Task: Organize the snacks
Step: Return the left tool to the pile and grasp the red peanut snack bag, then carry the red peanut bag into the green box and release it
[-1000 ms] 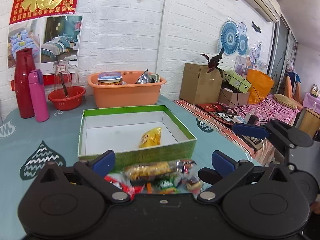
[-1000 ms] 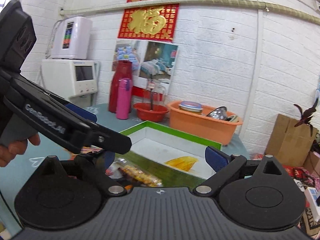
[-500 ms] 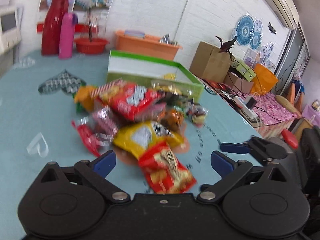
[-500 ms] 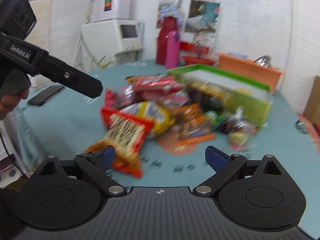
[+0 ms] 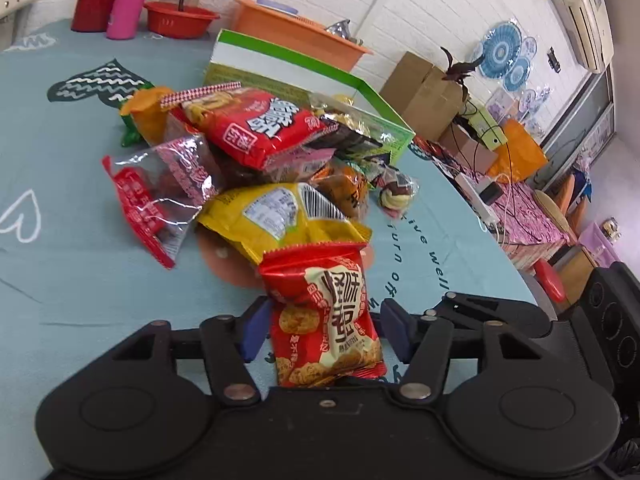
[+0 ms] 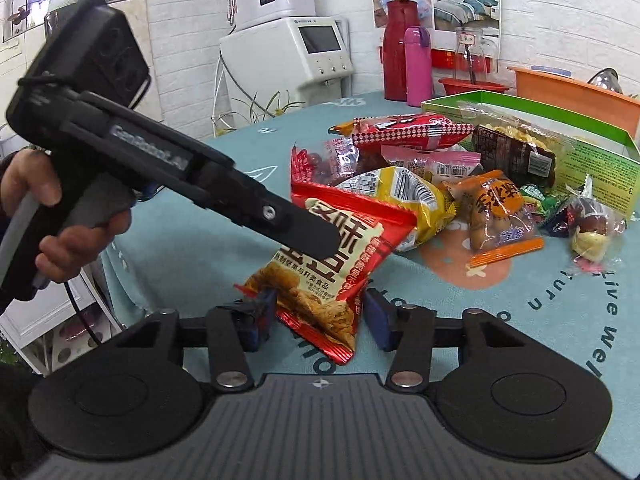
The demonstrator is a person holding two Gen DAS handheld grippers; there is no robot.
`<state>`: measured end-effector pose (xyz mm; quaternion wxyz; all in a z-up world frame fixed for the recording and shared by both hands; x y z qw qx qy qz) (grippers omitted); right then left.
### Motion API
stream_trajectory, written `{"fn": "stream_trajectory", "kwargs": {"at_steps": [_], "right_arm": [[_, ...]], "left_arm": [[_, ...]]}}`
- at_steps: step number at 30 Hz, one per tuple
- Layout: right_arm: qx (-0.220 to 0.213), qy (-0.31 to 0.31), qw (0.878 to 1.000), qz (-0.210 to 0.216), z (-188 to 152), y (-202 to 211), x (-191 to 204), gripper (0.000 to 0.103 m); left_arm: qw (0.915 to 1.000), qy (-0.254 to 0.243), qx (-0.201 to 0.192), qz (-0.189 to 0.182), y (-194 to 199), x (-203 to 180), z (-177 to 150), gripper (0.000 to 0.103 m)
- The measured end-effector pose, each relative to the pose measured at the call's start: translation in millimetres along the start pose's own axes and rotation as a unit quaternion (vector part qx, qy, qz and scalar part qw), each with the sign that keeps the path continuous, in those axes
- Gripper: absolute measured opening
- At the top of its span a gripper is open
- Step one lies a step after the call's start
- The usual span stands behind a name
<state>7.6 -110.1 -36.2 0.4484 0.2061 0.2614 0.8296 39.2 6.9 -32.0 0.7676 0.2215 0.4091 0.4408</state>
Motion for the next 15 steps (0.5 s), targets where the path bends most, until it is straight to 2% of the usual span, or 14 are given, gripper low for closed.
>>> {"fn": "stream_trajectory", "kwargs": {"at_steps": [1,3,9,12,15], "right_arm": [[-0.005,-0.001,1.0,-0.004,-1.1,1.4,-0.9,0.085],[-0.004,0.001,1.0,-0.012,-1.7,0.9,-1.5,0.099],[-0.003,-0.001,1.0,-0.004,-0.7,-5.8,-3.5,0.101],[-0.002,-0.002,1.0,0.008,-0.3,-6.1,-3.7,0.078],[-0.002,0.003,1.0,0.003,1.1,3.0,1.3,0.075]], "left_arm": [[1.0,0.003,0.002,0.0,-2.0,2.2,-1.0,0.068],[0.9999,0.012,0.004,-0.002,-3.7,6.2,-2.3,0.068],[0.9999,0.012,0.009,0.0,-4.3,9.5,-5.7,0.062],[0.9999,0.003,0.008,0.007,-1.5,4.3,-7.3,0.058],[0.9999,-0.015,-0.002,0.005,8.7,-9.1,-6.6,0.057]]}}
Point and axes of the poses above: each gripper's, at about its wrist camera, not at the fingertips, and y roughly against the way its jaws point, x to its left, z to its top, the point moved 1 cm from there along -y, roughly the way its jaws point, and after that the axes turned 8 degrees about x, right-handed, at the moved point
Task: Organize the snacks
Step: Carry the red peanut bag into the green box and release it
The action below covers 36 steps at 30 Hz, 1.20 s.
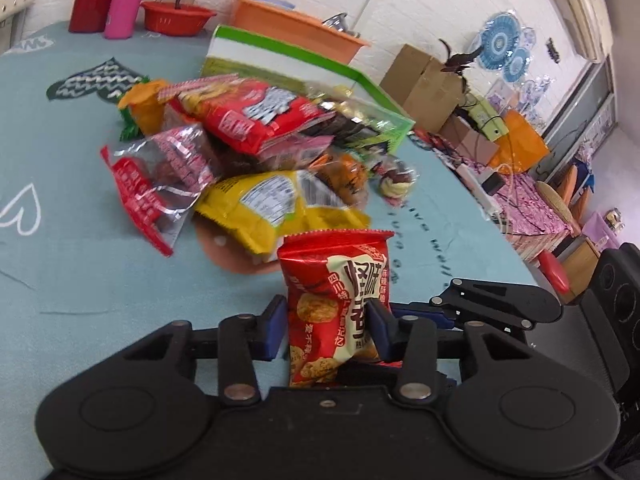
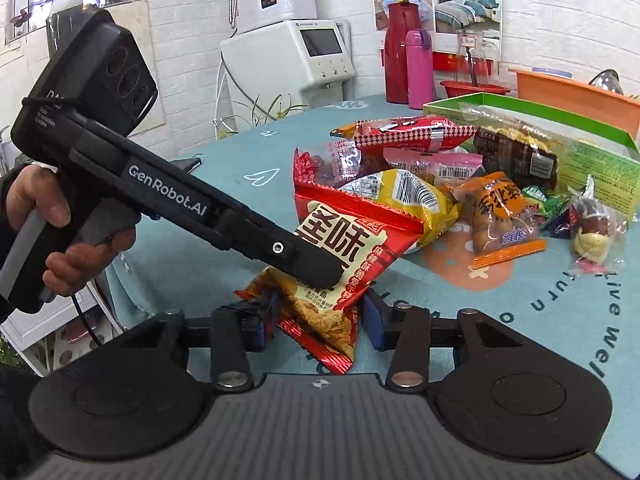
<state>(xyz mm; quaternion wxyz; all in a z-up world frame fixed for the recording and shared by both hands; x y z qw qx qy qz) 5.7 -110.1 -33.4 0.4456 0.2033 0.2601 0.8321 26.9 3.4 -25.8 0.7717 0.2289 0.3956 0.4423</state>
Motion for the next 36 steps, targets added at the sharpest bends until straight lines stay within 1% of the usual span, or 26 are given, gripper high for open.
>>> {"fn": "stream_trajectory", "kwargs": {"at_steps": [3,6,10,15,16,18,20,23,26,29,36], "right_arm": [[-0.022,0.02,1.0,-0.011,5.1,19.5,4.9,0.074],[-0.049,0.027,0.998,-0.026,17.6,34.7,0.4,0.073],[-0.083,0.037,0.994,-0.059,39.5,41.9,-12.8,0.073],[-0.111,0.02,0.99,-0.088,75.6,37.5,-42.4,0.073],[-0.116,0.017,0.989,-0.094,83.4,34.7,-49.7,0.073],[-0.123,0.011,0.986,-0.111,96.7,27.5,-62.7,0.065],[-0.124,0.003,0.985,-0.122,110.1,16.9,-76.2,0.063],[-0.118,-0.015,0.984,-0.13,119.7,3.0,-97.6,0.062],[-0.114,-0.026,0.983,-0.139,124.2,-12.2,-113.5,0.061],[-0.114,-0.038,0.983,-0.141,127.3,-23.7,-127.4,0.061],[-0.106,-0.047,0.984,-0.135,138.3,-47.1,-154.3,0.061]], "left_arm": [[0.9995,-0.018,-0.022,-0.013,14.3,-13.5,9.4,0.056],[0.9976,-0.047,-0.048,-0.014,22.6,-27.3,28.6,0.057],[0.9938,-0.077,-0.08,-0.007,23.0,-40.4,64.8,0.056],[0.9915,-0.079,-0.103,-0.009,10.4,-38.8,117.7,0.056],[0.991,-0.08,-0.106,-0.015,7.3,-36.9,128.5,0.056],[0.9908,-0.081,-0.108,-0.013,-1.1,-33.8,147.6,0.057],[0.9905,-0.086,-0.107,-0.005,-13.8,-28.4,165.5,0.057],[0.9921,-0.08,-0.097,0.002,-33.6,-15.3,187.6,0.057],[0.9945,-0.061,-0.085,-0.003,-52.2,-1.2,206.3,0.057],[0.9954,-0.053,-0.08,-0.002,-63.8,6.9,219.3,0.057],[0.997,-0.042,-0.065,0.009,-90.2,23.9,245.7,0.057]]}}
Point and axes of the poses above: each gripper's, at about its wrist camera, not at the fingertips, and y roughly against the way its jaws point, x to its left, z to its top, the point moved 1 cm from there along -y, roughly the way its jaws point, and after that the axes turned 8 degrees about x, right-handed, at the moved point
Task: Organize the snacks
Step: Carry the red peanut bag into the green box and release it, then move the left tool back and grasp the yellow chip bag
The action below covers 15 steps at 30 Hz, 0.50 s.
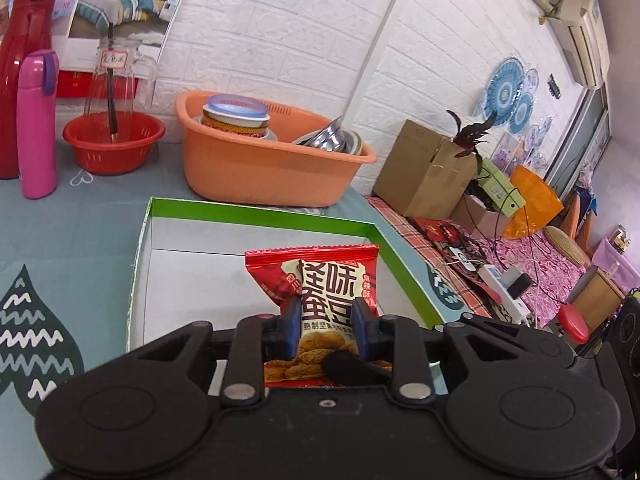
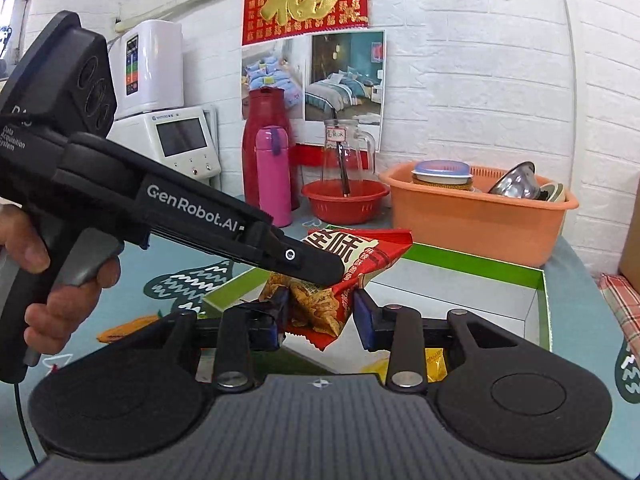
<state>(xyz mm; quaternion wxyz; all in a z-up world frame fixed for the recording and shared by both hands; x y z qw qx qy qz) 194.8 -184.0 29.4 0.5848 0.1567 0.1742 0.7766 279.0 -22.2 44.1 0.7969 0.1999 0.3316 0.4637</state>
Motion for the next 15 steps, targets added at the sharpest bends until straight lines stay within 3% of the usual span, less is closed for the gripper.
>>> {"fn": "stream_trajectory", "kwargs": {"at_steps": [4,5,6,8,9,11,15], "right_arm": [[0.011,-0.01,1.0,0.0,-1.2,-17.3,-6.0,0.061],[0.015,-0.013,1.0,0.0,-1.5,-21.8,-6.9,0.061],[0.021,-0.014,1.0,-0.001,-2.2,-26.0,-8.0,0.063],[0.029,-0.015,0.999,-0.011,-3.3,-31.8,-8.4,0.078],[0.03,-0.015,0.999,-0.02,-3.6,-32.7,-7.8,0.103],[0.018,-0.009,0.999,-0.036,-5.4,-28.8,-5.1,0.103],[0.022,0.006,0.998,-0.051,-4.4,-25.8,-1.3,0.103]], "left_arm": [[0.9999,0.004,0.014,0.006,-17.7,11.5,5.4,0.057],[0.9998,0.003,0.02,0.007,-22.3,14.2,5.5,0.071],[0.9996,0.004,0.027,0.011,-26.7,17.3,5.1,0.103],[0.999,0.016,0.024,0.035,-29.9,22.1,1.4,0.103],[0.9986,0.022,0.013,0.047,-28.0,23.6,-0.9,0.103],[0.9981,0.018,-0.011,0.058,-20.8,25.3,-3.9,0.103],[0.9977,0.024,-0.009,0.062,-12.4,25.5,-3.2,0.103]]}}
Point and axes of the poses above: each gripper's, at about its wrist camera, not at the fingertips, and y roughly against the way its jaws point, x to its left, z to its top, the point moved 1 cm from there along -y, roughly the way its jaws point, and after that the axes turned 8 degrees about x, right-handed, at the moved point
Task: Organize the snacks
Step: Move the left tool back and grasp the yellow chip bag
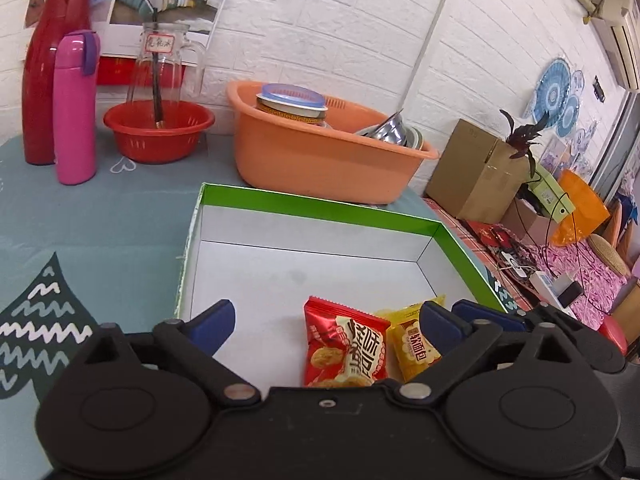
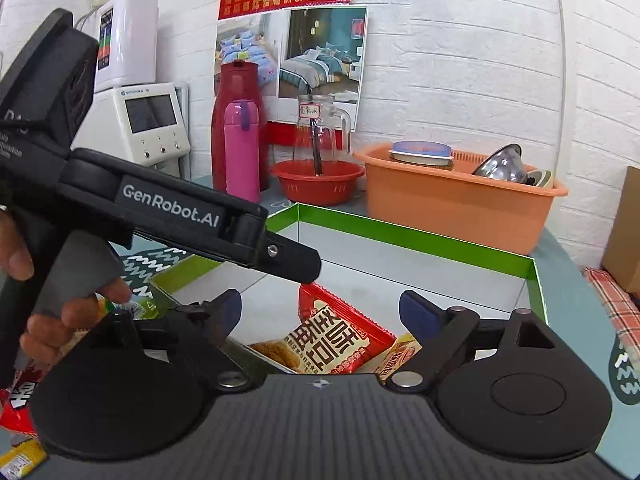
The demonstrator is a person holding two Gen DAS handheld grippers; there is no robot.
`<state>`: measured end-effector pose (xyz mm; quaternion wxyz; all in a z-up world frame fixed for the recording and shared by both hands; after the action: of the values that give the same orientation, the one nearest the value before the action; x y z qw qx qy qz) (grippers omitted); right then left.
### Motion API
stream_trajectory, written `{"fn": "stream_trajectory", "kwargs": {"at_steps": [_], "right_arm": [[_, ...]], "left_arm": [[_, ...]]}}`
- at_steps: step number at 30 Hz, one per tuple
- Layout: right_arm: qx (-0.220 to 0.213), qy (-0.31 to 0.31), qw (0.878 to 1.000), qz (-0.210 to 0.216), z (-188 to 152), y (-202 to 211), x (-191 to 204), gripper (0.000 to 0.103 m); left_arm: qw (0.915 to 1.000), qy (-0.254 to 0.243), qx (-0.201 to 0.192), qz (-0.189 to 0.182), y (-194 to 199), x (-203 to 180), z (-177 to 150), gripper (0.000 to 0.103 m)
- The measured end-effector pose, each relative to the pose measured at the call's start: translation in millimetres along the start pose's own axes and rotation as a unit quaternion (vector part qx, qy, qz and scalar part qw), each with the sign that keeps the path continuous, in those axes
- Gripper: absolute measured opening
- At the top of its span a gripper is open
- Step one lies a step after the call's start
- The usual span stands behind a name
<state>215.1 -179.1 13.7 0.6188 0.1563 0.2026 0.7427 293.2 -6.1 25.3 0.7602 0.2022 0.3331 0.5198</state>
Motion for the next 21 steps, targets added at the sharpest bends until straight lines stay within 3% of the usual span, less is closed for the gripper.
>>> {"fn": "stream_trajectory", "kwargs": {"at_steps": [6,12,16,21], "right_arm": [[-0.009,0.0,1.0,-0.01,3.5,14.4,6.6,0.103],[-0.023,-0.025,0.999,-0.011,-2.2,59.5,11.8,0.103],[-0.03,-0.035,0.999,-0.008,-18.8,95.8,17.3,0.103],[-0.032,-0.052,0.998,0.018,-52.6,129.9,24.2,0.103]], "left_arm": [[0.9998,-0.005,-0.017,0.003,25.6,-9.1,-4.2,0.103],[0.9992,-0.009,-0.038,0.011,78.9,-25.1,-23.1,0.103],[0.999,-0.016,-0.039,0.017,115.4,-35.1,-52.3,0.103],[0.9994,-0.021,-0.027,-0.011,144.7,-40.4,-99.4,0.103]]}}
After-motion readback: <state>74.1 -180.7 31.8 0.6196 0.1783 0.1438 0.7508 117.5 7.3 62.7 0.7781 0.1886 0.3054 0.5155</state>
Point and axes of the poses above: each gripper's, at about its wrist camera, not at the fingertips, and y roughly against the way its jaws point, x to its left, z to its top, the point moved 1 cm from there along -y, roughly the way its jaws point, and after that the axes turned 8 degrees about x, right-handed, at the moved point
